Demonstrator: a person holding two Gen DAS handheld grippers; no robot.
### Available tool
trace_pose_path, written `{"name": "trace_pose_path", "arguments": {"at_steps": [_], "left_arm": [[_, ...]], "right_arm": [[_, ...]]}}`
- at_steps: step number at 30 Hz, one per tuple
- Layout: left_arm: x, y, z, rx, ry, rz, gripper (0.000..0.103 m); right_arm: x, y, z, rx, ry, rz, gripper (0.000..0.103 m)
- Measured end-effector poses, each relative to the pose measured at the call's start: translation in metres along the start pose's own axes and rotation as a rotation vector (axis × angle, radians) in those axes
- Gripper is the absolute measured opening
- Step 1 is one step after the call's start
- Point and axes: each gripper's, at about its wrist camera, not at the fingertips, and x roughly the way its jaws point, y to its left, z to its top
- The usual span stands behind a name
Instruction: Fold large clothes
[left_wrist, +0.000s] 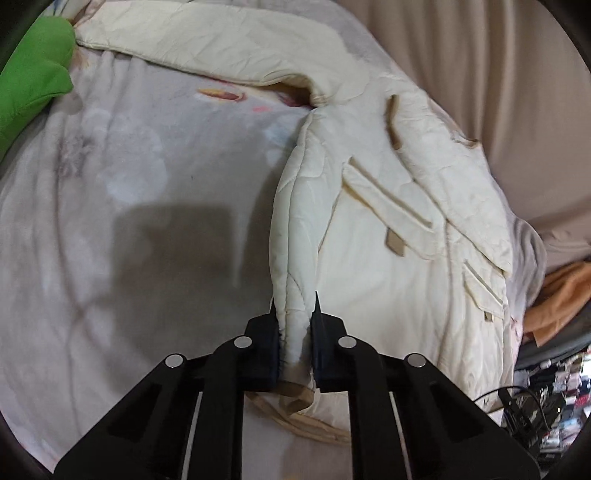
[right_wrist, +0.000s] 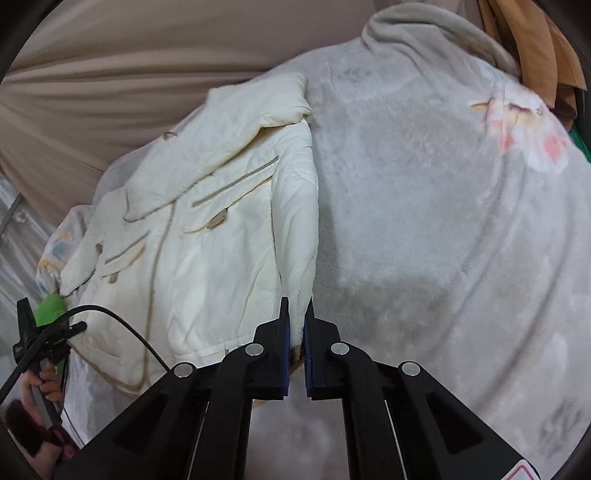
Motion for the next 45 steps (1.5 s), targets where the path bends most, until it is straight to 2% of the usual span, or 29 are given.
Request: {"name": "trace_pose_path", "arguments": {"at_steps": [3, 8, 10, 12, 14, 15, 16, 17, 19, 20, 23, 27, 30, 32, 34, 35, 36, 37, 39, 42, 45], "left_arm": [[-0.026, -0.003, -0.027, 0.072, 0.032, 0.029, 0.009], [-0.035, 0.017, -0.112, 0.114, 0.183, 0.104, 0.010], [-0.037, 0.024, -0.136, 0.103, 0.199, 0.133, 0.011], [-0.045, 0.025, -0.137, 0.057, 0.168, 0.130, 0.014], [-0.058, 0.014, -0.114, 0.029, 0.112, 0.111, 0.016], [-0.069, 0.003, -0.097, 0.033, 0.056, 0.101, 0.016], [-0.077, -0.007, -0.084, 0.048, 0.002, 0.102, 0.016], [-0.085, -0.019, -0.068, 0.069, -0.054, 0.090, 0.018], [-0.094, -0.049, -0.033, 0.088, -0.157, 0.037, 0.028], [-0.090, -0.053, -0.025, 0.091, -0.179, 0.006, 0.031], [-0.056, -0.080, -0.009, 0.127, -0.155, -0.056, 0.031], [0.024, -0.128, -0.008, 0.191, -0.052, -0.051, 0.030], [0.075, -0.146, -0.016, 0.237, 0.013, 0.000, 0.030], [0.095, -0.157, -0.013, 0.260, 0.012, 0.046, 0.030], [0.104, -0.159, -0.009, 0.281, -0.005, 0.079, 0.030], [0.108, -0.161, -0.006, 0.288, -0.012, 0.094, 0.030], [0.112, -0.161, -0.003, 0.290, -0.016, 0.103, 0.030], [0.114, -0.157, -0.002, 0.288, -0.021, 0.111, 0.029], [0.121, -0.151, -0.002, 0.285, -0.032, 0.121, 0.024], [0.120, -0.145, 0.000, 0.269, -0.043, 0.120, 0.024], [0.120, -0.143, 0.000, 0.268, -0.051, 0.116, 0.024]], "right_arm": [[-0.028, -0.010, -0.023, -0.029, 0.034, -0.025, 0.005], [-0.053, -0.045, -0.097, -0.027, 0.183, -0.117, 0.005], [-0.055, -0.052, -0.126, -0.045, 0.243, -0.163, 0.006], [-0.058, -0.054, -0.138, -0.048, 0.265, -0.188, 0.011], [-0.068, -0.055, -0.126, -0.012, 0.230, -0.191, 0.013], [-0.074, -0.053, -0.115, -0.002, 0.192, -0.199, 0.013], [-0.082, -0.050, -0.102, 0.003, 0.129, -0.211, 0.014], [-0.091, -0.046, -0.083, 0.009, 0.049, -0.210, 0.020], [-0.096, -0.040, -0.054, 0.006, -0.049, -0.199, 0.020], [-0.090, -0.034, -0.040, -0.012, -0.069, -0.205, 0.020], [-0.053, -0.021, -0.009, -0.070, -0.082, -0.202, 0.015], [0.011, -0.012, 0.012, -0.077, -0.012, -0.179, 0.012], [0.049, -0.001, 0.018, -0.124, 0.044, -0.147, 0.009], [0.067, 0.013, 0.025, -0.191, 0.058, -0.125, 0.007], [0.072, 0.019, 0.036, -0.236, 0.021, -0.134, 0.000], [0.072, 0.013, 0.043, -0.225, -0.022, -0.174, 0.000], [0.074, -0.005, 0.053, -0.141, -0.047, -0.221, 0.000], [0.077, -0.024, 0.058, -0.045, -0.047, -0.224, 0.000], [0.081, -0.049, 0.053, 0.075, -0.045, -0.156, 0.000], [0.064, -0.033, 0.040, 0.036, -0.069, -0.265, 0.000], [0.030, -0.039, 0.025, 0.137, -0.126, -0.289, 0.000]]}}
